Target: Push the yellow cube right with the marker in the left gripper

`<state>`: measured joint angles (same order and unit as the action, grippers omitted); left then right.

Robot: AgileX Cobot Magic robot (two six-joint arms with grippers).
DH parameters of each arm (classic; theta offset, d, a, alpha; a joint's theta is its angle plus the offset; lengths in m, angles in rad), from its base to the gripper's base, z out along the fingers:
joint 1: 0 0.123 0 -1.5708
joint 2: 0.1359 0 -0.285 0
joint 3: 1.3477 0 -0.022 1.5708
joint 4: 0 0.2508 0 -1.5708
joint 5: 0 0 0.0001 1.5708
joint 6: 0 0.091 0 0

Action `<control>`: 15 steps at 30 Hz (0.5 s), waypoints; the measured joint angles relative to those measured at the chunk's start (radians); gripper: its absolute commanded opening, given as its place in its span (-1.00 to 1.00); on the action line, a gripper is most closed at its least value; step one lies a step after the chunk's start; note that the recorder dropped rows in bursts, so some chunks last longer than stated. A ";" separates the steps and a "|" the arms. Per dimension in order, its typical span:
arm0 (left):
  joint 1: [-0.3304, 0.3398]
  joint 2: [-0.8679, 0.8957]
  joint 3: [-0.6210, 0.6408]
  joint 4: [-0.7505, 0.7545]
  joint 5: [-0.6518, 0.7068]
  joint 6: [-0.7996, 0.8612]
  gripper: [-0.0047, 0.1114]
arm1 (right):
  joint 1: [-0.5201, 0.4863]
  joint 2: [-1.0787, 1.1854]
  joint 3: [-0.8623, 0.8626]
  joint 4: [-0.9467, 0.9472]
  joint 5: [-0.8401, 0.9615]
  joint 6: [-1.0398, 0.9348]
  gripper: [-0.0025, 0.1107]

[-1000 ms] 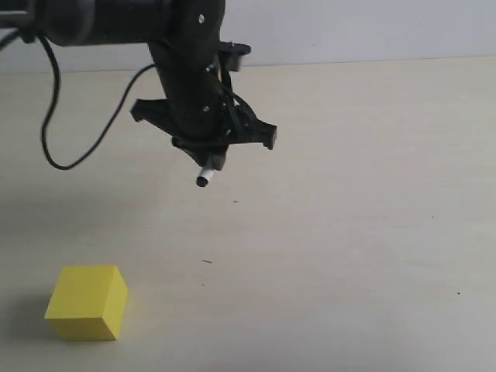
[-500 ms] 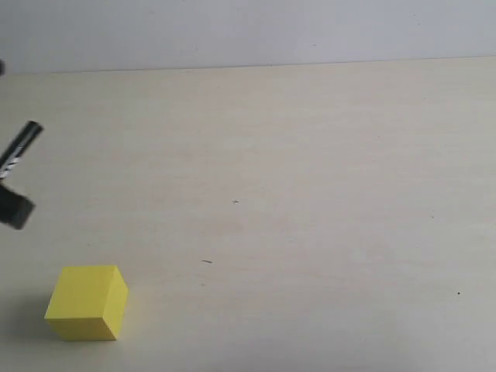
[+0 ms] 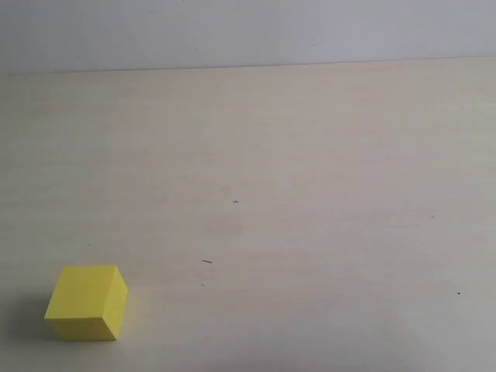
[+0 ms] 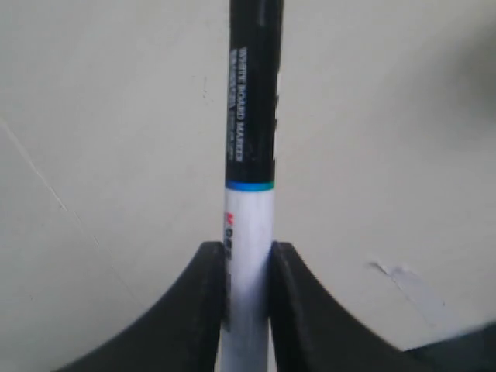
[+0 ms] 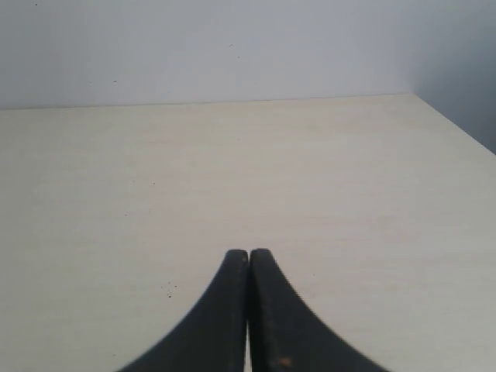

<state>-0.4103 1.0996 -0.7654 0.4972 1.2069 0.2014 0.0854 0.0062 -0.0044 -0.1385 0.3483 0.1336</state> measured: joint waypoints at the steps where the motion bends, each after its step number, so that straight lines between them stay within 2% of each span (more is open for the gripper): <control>1: 0.032 0.024 0.000 -0.024 -0.016 0.078 -0.92 | 0.000 0.000 0.000 0.000 0.000 0.000 -0.96; 7: 0.189 0.120 0.020 -0.232 -0.065 0.630 -0.92 | 0.000 0.000 0.000 0.000 0.000 0.000 -0.96; 8: 0.212 0.124 0.053 -0.261 -0.099 0.771 -0.92 | 0.000 0.000 0.000 0.000 0.000 0.000 -0.96; 10: 0.219 0.126 0.134 -0.268 -0.201 0.901 -0.92 | 0.000 0.000 0.000 0.000 0.000 0.000 -0.96; 11: 0.219 0.126 0.163 -0.268 -0.239 0.916 -0.92 | 0.000 0.000 0.000 0.000 0.000 0.000 -0.96; 14: 0.220 0.126 0.270 -0.269 -0.467 0.942 -0.92 | 0.000 0.000 0.000 0.000 0.000 0.000 -0.96; 15: 0.220 0.126 0.280 -0.271 -0.497 0.942 -0.92 | 0.000 0.000 0.000 0.000 0.000 0.000 -0.96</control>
<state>-0.1908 1.2260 -0.4852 0.2259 0.7103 1.1436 0.0854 0.0062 -0.0044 -0.1385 0.3483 0.1336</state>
